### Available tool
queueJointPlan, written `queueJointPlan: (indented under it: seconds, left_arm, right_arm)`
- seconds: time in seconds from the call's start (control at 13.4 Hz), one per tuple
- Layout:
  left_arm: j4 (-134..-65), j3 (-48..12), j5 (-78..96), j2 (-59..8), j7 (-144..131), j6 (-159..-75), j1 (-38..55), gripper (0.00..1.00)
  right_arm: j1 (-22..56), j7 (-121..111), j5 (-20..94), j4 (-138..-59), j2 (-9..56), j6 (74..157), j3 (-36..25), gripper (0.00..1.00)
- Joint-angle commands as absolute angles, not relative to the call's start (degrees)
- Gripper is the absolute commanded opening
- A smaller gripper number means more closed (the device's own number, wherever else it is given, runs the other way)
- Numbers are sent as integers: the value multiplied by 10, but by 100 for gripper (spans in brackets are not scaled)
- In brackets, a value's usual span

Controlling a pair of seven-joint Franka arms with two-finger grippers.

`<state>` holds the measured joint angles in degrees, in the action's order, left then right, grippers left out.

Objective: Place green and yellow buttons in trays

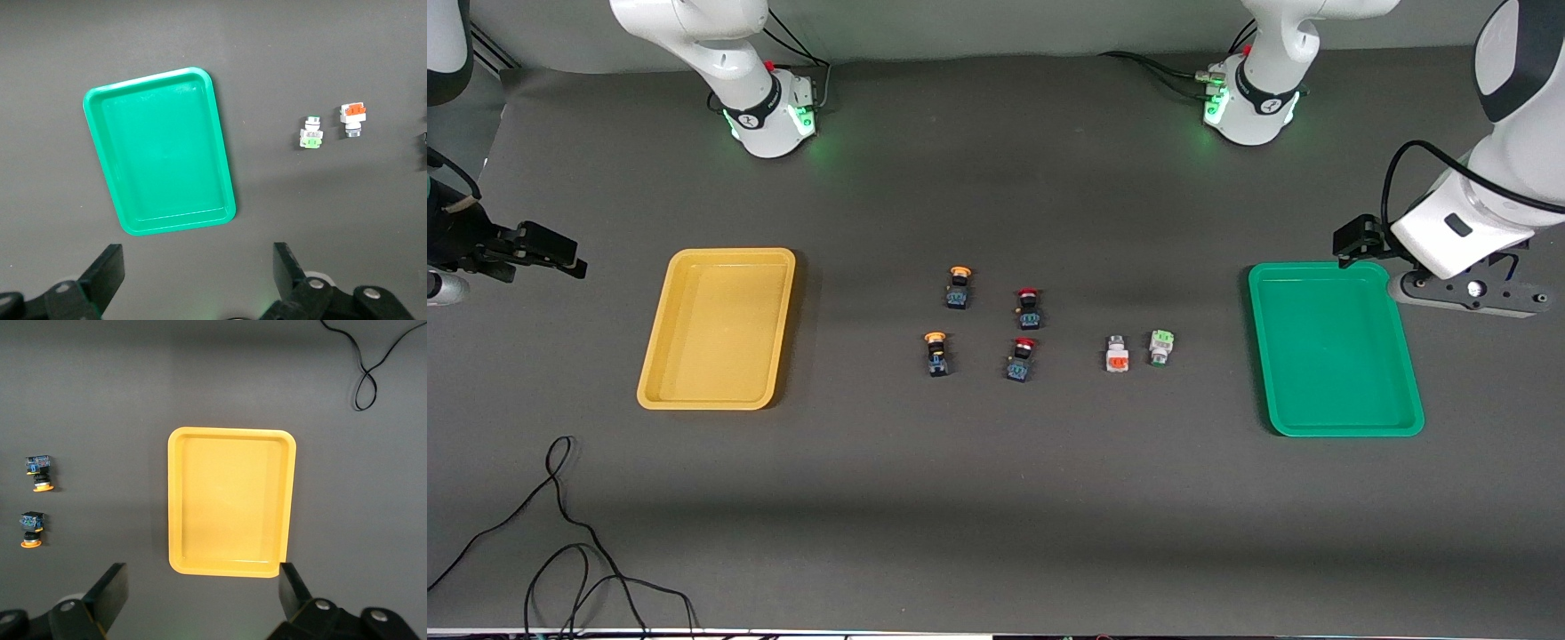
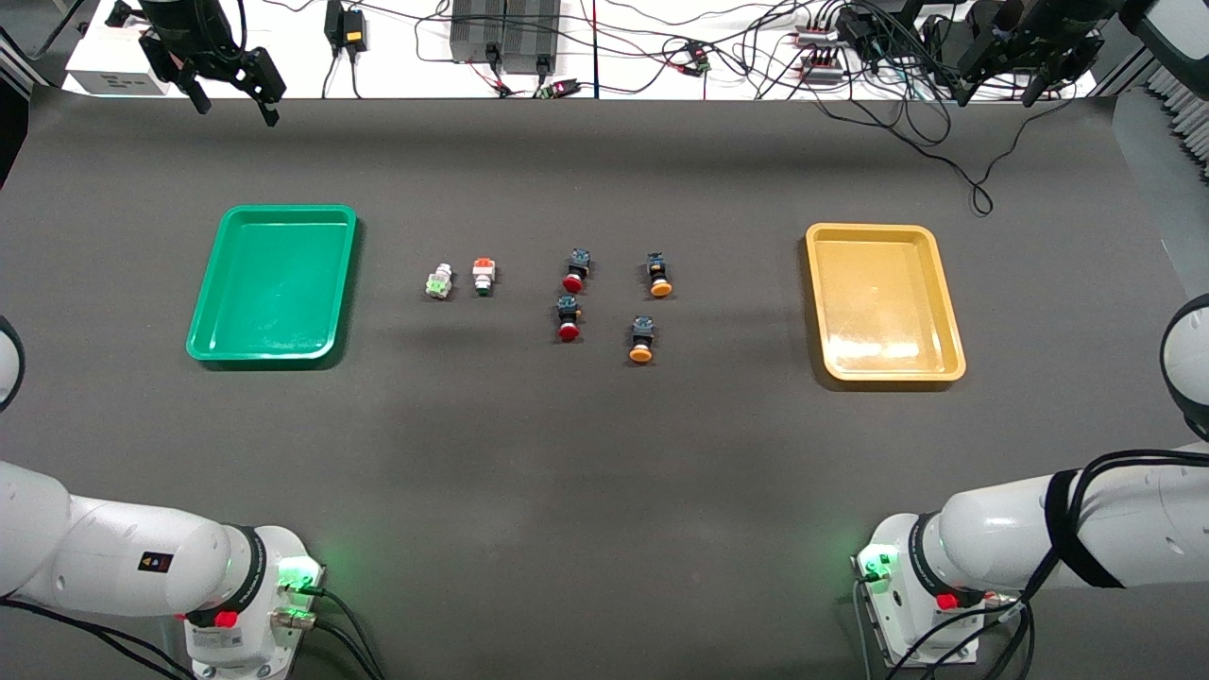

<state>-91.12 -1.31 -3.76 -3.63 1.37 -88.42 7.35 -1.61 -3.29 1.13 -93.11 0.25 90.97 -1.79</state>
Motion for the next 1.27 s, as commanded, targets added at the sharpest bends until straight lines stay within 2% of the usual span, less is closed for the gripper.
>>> queueJointPlan:
  seconds: [0.0,0.97,1.19]
  left_arm:
    - [-912,-5,-33,-33,22,-878,81,100]
    - [-911,-5,-31,-38,22,-882,81,99]
    - [-910,-7,-31,-40,13,-879,87,99]
  right_arm:
    - [-18,-33,1,-927,2,905,-15,100]
    - [-17,-37,2,-927,2,908,-14,100]
    - [26,-12,2,-937,3,910,-10,100]
